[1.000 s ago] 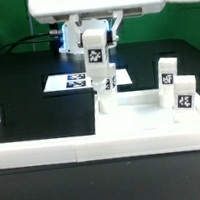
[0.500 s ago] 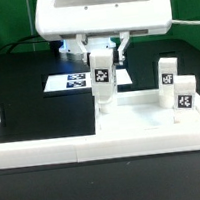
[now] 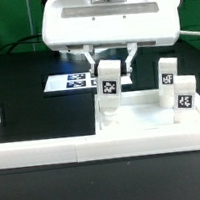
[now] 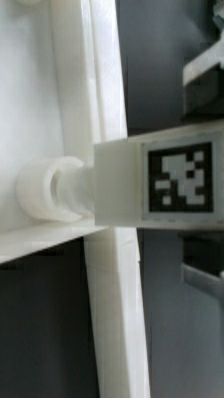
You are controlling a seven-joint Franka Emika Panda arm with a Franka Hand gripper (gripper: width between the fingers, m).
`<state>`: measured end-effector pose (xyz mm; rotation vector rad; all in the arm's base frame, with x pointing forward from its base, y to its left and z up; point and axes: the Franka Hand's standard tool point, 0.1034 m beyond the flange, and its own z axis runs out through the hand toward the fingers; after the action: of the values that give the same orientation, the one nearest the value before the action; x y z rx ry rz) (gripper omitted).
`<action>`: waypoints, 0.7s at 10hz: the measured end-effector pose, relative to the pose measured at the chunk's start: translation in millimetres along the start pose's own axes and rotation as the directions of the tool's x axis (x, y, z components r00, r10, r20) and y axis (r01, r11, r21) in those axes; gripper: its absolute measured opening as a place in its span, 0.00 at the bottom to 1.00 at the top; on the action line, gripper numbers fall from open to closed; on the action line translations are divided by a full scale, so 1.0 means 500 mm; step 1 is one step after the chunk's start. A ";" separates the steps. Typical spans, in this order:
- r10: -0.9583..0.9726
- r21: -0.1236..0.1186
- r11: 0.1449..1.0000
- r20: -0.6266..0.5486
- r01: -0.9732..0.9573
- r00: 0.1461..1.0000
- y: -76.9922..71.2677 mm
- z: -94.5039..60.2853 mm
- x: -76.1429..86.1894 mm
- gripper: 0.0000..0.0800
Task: Assemble square table
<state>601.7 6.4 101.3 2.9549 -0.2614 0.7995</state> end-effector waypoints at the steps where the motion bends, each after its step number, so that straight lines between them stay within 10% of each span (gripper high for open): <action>1: -0.002 -0.003 1.000 0.004 0.002 1.000 0.002 0.006 -0.004 0.36; 7: -0.025 -0.011 1.000 -0.014 0.025 1.000 -0.010 0.031 -0.015 0.36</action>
Offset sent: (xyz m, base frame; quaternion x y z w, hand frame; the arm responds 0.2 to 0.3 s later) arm 0.0089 0.0128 -0.0163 0.0008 0.0251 0.0181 0.9995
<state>603.9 10.7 84.3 2.9349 -0.2266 0.8126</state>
